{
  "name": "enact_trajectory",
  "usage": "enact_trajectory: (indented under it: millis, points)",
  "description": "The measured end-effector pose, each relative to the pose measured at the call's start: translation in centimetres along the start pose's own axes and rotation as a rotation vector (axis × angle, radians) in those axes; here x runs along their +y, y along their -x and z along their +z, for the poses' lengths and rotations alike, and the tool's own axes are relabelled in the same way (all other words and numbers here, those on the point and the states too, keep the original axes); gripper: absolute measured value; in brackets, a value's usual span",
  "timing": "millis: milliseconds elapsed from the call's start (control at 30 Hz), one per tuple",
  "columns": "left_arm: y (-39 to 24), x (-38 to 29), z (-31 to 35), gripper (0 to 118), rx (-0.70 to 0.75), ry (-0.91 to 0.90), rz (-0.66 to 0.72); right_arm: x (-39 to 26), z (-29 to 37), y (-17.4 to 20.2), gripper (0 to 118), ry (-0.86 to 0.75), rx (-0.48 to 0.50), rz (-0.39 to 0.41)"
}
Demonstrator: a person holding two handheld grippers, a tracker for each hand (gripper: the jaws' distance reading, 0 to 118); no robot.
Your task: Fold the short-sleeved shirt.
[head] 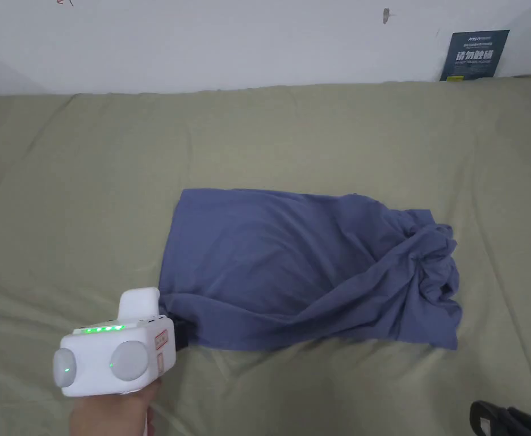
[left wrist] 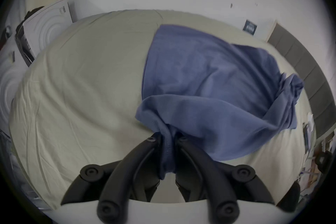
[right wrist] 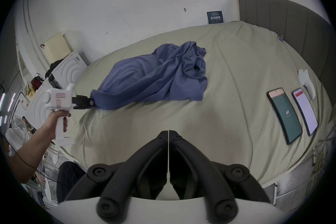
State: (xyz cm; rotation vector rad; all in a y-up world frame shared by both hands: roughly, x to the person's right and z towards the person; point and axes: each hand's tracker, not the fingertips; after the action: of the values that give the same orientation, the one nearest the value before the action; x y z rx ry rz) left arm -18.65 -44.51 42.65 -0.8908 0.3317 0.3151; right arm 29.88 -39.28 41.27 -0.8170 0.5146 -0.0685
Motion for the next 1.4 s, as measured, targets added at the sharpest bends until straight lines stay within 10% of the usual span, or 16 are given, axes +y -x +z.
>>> enact_trajectory:
  millis: [200, 233, 300, 333, 600, 733, 1000, 1400]
  points:
    - [0.0, 1.8, 2.6, 13, -0.093, -0.057, 0.047, 4.0, -4.7, -1.8, 4, 0.019, -0.061, 0.074]
    - [-0.1, 2.0, 2.7, 13, -0.092, -0.064, 0.037, 4.7, -5.9, -2.1, 18, 0.020, -0.084, 0.083]
    - [-0.2, 2.3, 2.5, 13, -0.097, -0.067, 0.031, 5.9, -8.5, -3.1, 113, 0.043, -0.097, 0.064]
    - [-0.2, 2.4, 2.5, 13, -0.102, -0.065, 0.032, 6.4, -9.7, -3.3, 117, 0.022, -0.048, 0.084]
    - [0.2, 2.0, 1.2, 13, -0.104, -0.037, 0.061, 8.5, -17.8, -3.5, 110, 0.176, -0.209, 0.191]
    - [0.5, 1.0, -0.2, 13, -0.141, -0.006, 0.123, 7.1, -18.0, -0.3, 13, 0.180, -0.171, 0.256]
    - [2.6, 0.5, 0.1, 13, -0.179, 0.048, 0.219, 9.8, -12.9, -1.9, 11, 0.145, -0.025, -0.016]
    - [4.0, 2.1, 7.9, 13, -0.282, -0.031, 0.296, 12.3, -2.8, -2.8, 11, 0.168, 0.096, -0.033]
